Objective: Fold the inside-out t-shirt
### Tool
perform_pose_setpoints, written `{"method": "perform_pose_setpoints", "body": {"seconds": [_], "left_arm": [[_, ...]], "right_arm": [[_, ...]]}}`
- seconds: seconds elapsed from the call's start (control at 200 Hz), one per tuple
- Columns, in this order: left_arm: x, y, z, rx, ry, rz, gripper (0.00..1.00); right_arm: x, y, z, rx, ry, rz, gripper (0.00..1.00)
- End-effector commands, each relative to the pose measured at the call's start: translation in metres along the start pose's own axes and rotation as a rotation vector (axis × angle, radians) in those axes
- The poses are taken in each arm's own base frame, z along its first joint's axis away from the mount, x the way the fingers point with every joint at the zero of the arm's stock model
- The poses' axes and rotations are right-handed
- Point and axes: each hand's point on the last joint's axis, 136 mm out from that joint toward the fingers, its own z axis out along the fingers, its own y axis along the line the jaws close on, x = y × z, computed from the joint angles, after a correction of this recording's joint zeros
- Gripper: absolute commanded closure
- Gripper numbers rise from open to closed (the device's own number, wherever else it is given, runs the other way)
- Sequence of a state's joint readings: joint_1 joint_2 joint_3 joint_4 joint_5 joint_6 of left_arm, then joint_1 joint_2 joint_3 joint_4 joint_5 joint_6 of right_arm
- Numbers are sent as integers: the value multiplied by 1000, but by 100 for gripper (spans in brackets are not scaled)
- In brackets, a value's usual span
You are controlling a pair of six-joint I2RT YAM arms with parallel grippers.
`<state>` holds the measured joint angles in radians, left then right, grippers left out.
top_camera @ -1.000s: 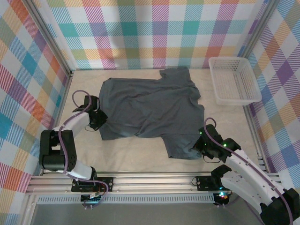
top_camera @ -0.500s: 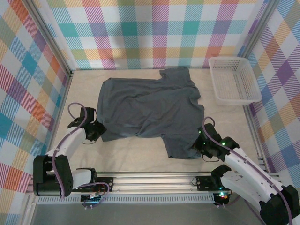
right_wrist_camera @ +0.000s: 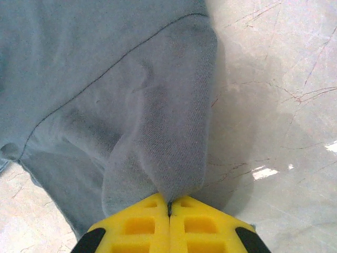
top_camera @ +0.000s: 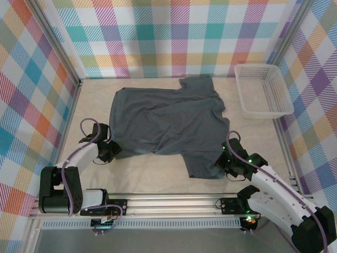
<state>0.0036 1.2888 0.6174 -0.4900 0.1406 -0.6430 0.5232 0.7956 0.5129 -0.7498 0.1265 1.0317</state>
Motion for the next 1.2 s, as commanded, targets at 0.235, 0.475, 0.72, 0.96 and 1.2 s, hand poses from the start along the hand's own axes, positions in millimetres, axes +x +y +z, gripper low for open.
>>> {"method": "perform_pose_setpoints", "body": {"seconds": [0.235, 0.475, 0.72, 0.96, 1.2], "left_arm": [[1, -3, 2, 34, 11, -28, 69], [4, -2, 4, 37, 24, -20, 80], [8, -1, 5, 37, 41, -9, 85], [-5, -23, -25, 100, 1, 6, 100], [-103, -116, -275, 368, -542, 124, 100]], "right_arm": [[-4, 7, -6, -18, -5, -9, 100], [-3, 6, -5, -16, -4, -9, 100], [-3, 5, -5, -13, -5, -10, 100], [-23, 19, -25, -30, -80, -46, 100], [-159, 127, -207, -172, -685, -278, 100]]}}
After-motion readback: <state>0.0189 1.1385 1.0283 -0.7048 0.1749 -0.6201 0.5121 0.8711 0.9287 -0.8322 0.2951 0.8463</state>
